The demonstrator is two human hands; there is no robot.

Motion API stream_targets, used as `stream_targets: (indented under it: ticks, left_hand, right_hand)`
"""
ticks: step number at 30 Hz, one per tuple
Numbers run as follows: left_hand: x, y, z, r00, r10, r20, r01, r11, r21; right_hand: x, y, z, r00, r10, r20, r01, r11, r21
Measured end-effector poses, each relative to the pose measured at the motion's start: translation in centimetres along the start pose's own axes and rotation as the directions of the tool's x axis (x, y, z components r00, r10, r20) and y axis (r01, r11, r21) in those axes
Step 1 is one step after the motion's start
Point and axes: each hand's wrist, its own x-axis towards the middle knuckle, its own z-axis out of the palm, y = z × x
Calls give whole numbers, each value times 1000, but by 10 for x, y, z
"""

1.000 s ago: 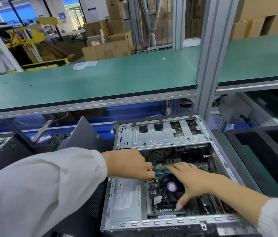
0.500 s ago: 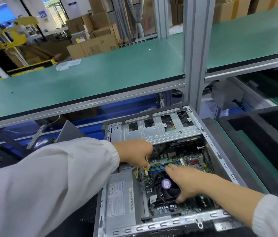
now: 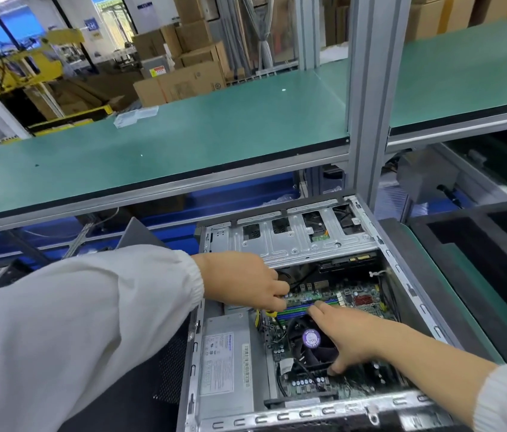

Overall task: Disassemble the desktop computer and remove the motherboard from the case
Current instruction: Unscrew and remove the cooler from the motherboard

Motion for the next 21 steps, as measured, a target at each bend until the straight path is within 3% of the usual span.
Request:
stream_targets:
  ticks: [3,5,6,7,8,10,11,12,13,14,16,18,19,21]
  left_hand:
    - [7,0,-2,1000,-8,-6,8,999,-34]
    - [14,1,-2,991,-135,-16,128,966,-224]
    - [18,1,0,967,-250,51,250,888,-387]
    - [22,2,2,916,-361,176,393,716,-577]
    - [25,1,5,839,-433,329,517,451,-727]
    - [28,-3,7,668,-391,634,636,-142,-758]
    - [27,-4,7,615,-328,717,654,-297,-696]
    - [26,-4,8,600,-290,746,665,-339,-666]
    - [23,-4,9,612,-297,733,673,-291,-680]
    - [21,-2,10,650,-357,671,674,-136,-726]
    - [17,2,12,775,-469,423,603,352,-715]
    - [10,2,10,898,-405,171,434,754,-493]
    - [6,0,9,947,-315,66,319,887,-334]
    - [1,-1,9,991,-127,-36,124,988,-94]
  right_hand:
    - [0,1,1,1000,2,1,-2,1000,-6]
    - [1,1,2,1000,-3,-6,3,1000,-19]
    - [1,2,2,1000,-4,-7,4,1000,-18]
    - [1,2,3,1000,-2,-9,2,1000,-12]
    - [1,2,3,1000,-1,-10,1,1000,-7]
    - [2,3,3,1000,0,-8,0,1000,-3]
    - [3,3,4,1000,-1,-7,1,1000,-5]
    - [3,3,4,1000,-3,-8,3,1000,-7]
    - [3,3,4,1000,-4,-11,4,1000,-7]
    - [3,3,4,1000,-4,-13,4,1000,-5]
    - [4,3,4,1000,-5,-12,5,1000,-7]
    - [5,4,5,1000,-3,-6,3,1000,-12]
    - [5,4,5,1000,-1,-6,1,1000,-14]
    - [5,4,5,1000,-4,-11,3,1000,-14]
